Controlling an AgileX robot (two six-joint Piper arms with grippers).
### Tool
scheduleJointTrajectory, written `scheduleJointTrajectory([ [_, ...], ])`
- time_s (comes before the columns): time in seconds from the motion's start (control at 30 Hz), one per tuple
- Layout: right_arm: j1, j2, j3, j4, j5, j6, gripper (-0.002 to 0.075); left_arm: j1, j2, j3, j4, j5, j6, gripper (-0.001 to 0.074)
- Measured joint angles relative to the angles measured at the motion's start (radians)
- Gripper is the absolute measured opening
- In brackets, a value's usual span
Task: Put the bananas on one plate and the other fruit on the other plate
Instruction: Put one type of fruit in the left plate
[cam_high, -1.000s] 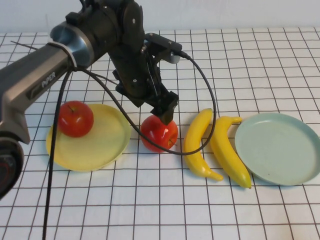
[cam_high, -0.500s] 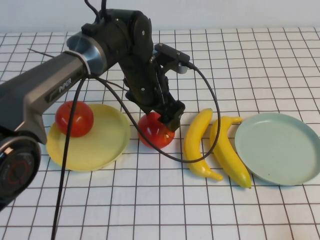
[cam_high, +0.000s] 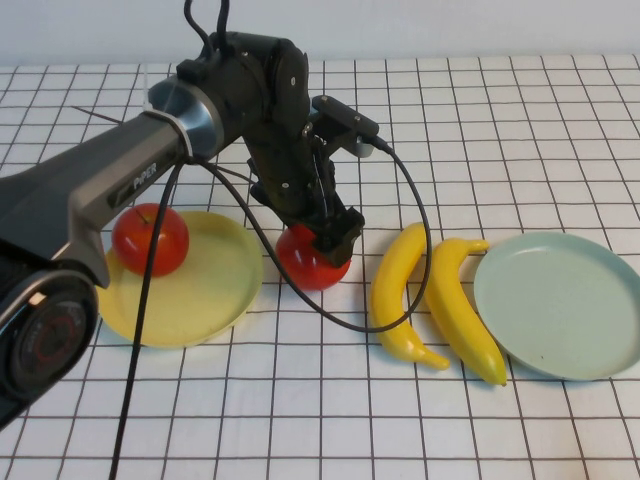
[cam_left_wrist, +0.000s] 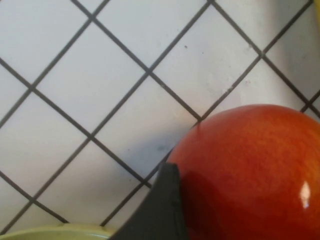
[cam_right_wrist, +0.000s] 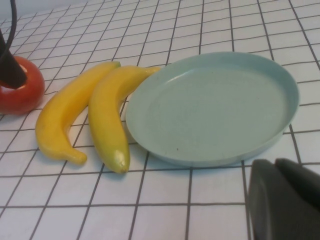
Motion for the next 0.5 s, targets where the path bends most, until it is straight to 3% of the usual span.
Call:
scheduleJointTrajectory([
  [0.5, 0.000, 0.000, 0.000, 0.000, 0.000, 0.000, -0.0017, 0.000, 0.002, 0.000, 0.006, -0.001, 0.000, 0.0668],
])
